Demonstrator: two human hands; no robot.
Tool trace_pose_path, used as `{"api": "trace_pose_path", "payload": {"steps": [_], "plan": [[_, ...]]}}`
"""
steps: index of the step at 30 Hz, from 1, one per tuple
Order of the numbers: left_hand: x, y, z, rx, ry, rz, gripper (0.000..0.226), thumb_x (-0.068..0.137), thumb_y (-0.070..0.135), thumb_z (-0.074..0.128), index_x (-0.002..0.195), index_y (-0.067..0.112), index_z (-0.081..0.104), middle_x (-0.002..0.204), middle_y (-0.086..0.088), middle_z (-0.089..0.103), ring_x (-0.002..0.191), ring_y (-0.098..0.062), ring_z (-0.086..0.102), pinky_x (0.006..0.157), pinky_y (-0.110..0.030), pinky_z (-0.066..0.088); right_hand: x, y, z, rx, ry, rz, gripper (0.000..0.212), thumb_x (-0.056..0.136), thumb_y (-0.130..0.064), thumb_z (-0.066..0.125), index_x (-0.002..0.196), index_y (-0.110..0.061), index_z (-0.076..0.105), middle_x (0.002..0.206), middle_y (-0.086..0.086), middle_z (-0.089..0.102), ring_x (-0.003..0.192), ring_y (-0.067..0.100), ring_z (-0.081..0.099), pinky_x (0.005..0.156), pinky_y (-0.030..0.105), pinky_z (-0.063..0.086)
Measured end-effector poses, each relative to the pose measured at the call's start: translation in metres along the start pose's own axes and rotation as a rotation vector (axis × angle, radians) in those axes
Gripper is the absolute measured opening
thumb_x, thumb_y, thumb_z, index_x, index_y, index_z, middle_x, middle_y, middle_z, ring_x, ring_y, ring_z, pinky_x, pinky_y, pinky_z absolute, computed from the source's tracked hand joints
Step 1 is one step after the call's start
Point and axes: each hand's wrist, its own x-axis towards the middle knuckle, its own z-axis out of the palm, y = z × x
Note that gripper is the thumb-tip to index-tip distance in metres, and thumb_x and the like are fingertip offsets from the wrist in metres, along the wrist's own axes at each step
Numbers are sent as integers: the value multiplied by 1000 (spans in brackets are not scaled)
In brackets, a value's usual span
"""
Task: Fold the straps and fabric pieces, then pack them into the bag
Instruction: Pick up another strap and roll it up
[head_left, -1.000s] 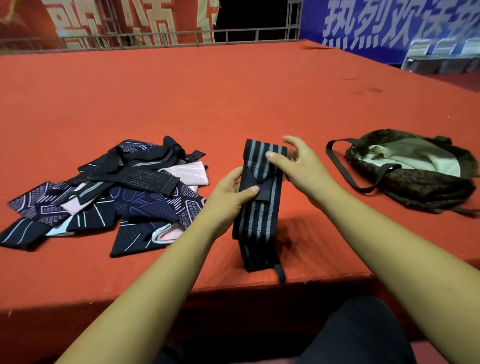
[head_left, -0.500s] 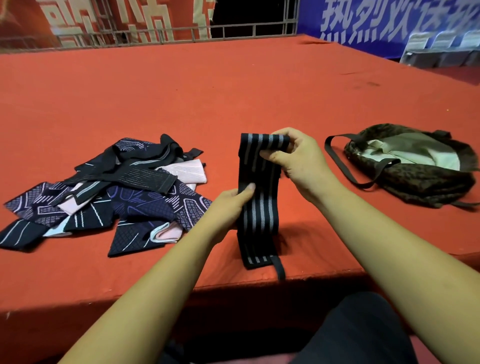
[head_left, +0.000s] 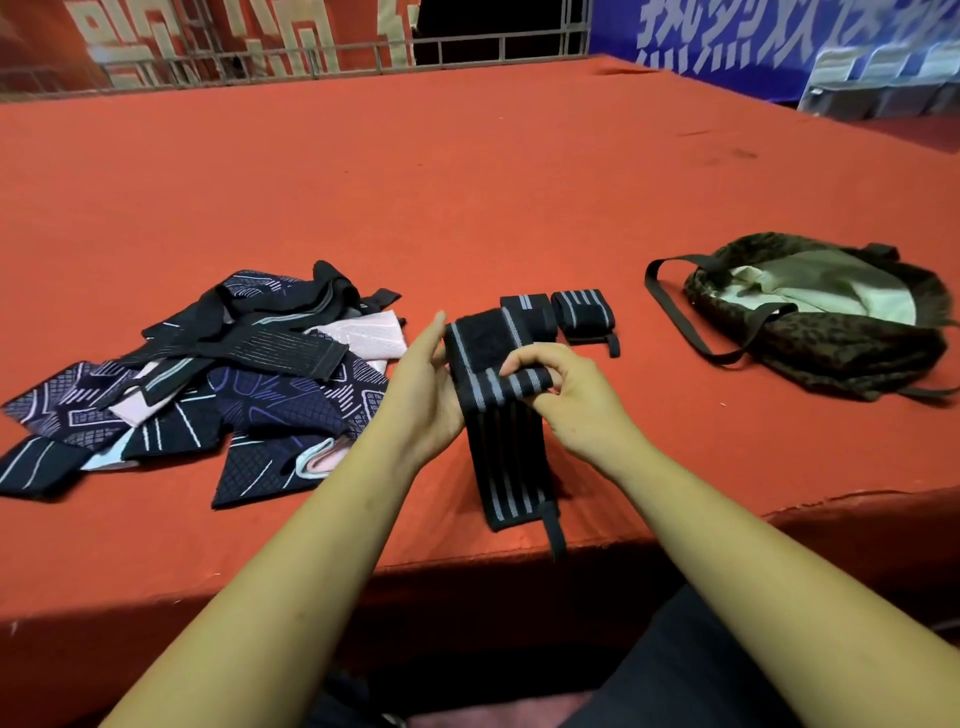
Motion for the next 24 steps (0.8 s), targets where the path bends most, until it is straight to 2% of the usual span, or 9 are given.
{"api": "trace_pose_path", "payload": {"steps": [5, 8, 10, 13, 15, 18, 20, 22, 24], "plan": [[5, -8, 4, 165, 17, 157, 37, 99, 12, 51, 131, -7, 53, 127, -28, 62, 118, -42, 61, 98, -51, 52, -9, 1, 14, -48, 62, 17, 59, 68, 17, 36, 94, -30, 60, 102, 3, 60, 71, -1, 50, 61, 10, 37], [7, -9, 4, 273, 117, 265, 31, 98, 10, 54, 127, -1, 54, 124, -23, 65, 113, -37, 65, 94, -47, 55, -19, -2, 19, -42, -6, 70, 49, 74, 12, 39, 105, -25, 44, 92, -1, 52, 66, 4, 45, 56, 13, 36], [7, -10, 3, 340, 152, 319, 28, 98, 12, 55, 126, 5, 55, 122, -16, 67, 110, -31, 67, 92, -43, 56, -21, -5, 24, 35, 51, 86, 37, 83, 3, 47, 107, -23, 35, 86, -1, 48, 61, 6, 44, 55, 19, 38], [2, -12, 6, 441, 124, 391, 29, 98, 14, 54, 127, 8, 54, 121, -11, 68, 110, -24, 67, 96, -40, 54, -15, -11, 28, 265, 216, 185, 21, 98, -25, 48, 115, -25, 35, 95, 0, 60, 78, 12, 58, 73, 31, 47], [-4, -13, 9, 499, 81, 424, 27, 101, 11, 51, 127, 7, 54, 118, -7, 68, 106, -17, 67, 91, -32, 54, -10, -12, 27, 197, 158, 217, 26, 102, -40, 40, 126, -28, 39, 110, -8, 63, 101, 11, 61, 90, 34, 48], [-8, -11, 7, 492, 1, 410, 24, 103, 11, 47, 125, 9, 56, 115, -4, 69, 105, -14, 67, 87, -27, 52, -7, -7, 25, 118, 83, 134, 26, 102, -36, 41, 126, -28, 47, 113, -11, 64, 108, 6, 61, 96, 35, 47], [-11, -9, 6, 519, -20, 405, 26, 104, 17, 47, 128, 11, 55, 119, -2, 69, 109, -12, 66, 88, -25, 51, -5, -5, 19, 127, 93, 72, 26, 97, -33, 48, 122, -26, 52, 113, -6, 68, 108, 10, 64, 97, 41, 50], [-15, -8, 9, 567, -31, 417, 27, 104, 22, 47, 129, 13, 55, 122, 1, 68, 111, -8, 65, 89, -20, 49, -3, -5, 14, 176, 135, 56, 26, 94, -30, 53, 117, -19, 54, 108, 3, 71, 101, 20, 69, 93, 50, 53], [-16, -13, 10, 612, -57, 400, 31, 104, 28, 48, 133, 15, 52, 127, 2, 66, 117, -7, 62, 96, -22, 48, 0, -6, 9, 184, 217, 65, 19, 96, -25, 56, 112, -16, 55, 99, 6, 73, 92, 21, 72, 89, 52, 54]]}}
